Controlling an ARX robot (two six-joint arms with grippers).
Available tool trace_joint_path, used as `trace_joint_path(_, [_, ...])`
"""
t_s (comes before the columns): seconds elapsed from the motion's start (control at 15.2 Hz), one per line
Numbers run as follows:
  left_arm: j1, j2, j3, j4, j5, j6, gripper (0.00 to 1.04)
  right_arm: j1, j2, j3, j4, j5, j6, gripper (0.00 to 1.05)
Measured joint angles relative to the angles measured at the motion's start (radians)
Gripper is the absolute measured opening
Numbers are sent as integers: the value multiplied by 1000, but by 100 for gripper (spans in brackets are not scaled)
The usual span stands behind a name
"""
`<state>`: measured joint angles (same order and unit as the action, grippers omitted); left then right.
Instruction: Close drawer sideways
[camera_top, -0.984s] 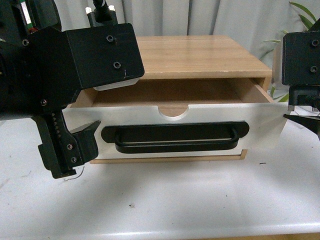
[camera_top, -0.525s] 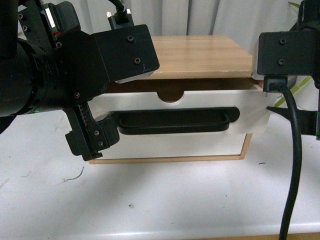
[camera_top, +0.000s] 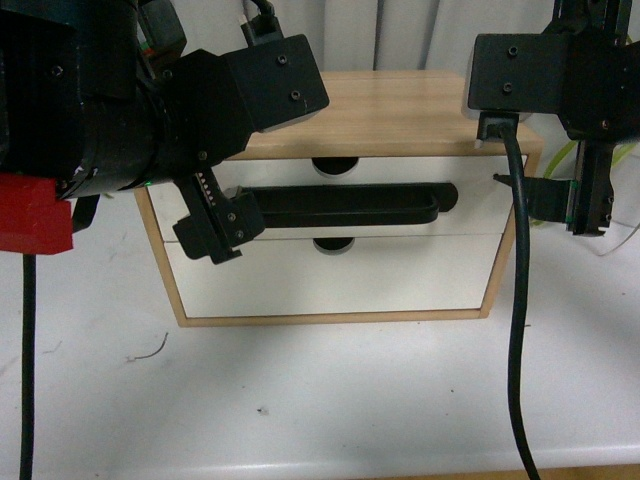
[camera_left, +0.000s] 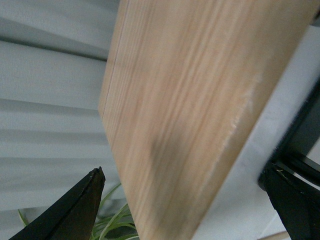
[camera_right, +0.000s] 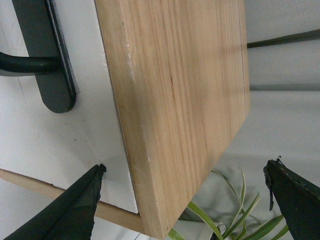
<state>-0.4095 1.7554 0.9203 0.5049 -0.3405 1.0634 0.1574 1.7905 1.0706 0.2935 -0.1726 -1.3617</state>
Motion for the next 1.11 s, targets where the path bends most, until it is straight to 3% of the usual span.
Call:
trace_joint_path(0.46, [-11,5,7,-10,-17,-20,98,6,0,-5,14,8,34,98])
trace_joint_path(0.72, [-28,-116,-65,-110,34,-106,98,6,-116,-74,7,-20,147,98])
trace_joint_path(0.85, [-25,-230,-95,-169,76,-232,98,5,-233,-133,25,-69,293,98])
trace_joint_path(1.11, [85,-480,-204,-212,162,-619,98,-72,-498,-313,49,-122,892,98])
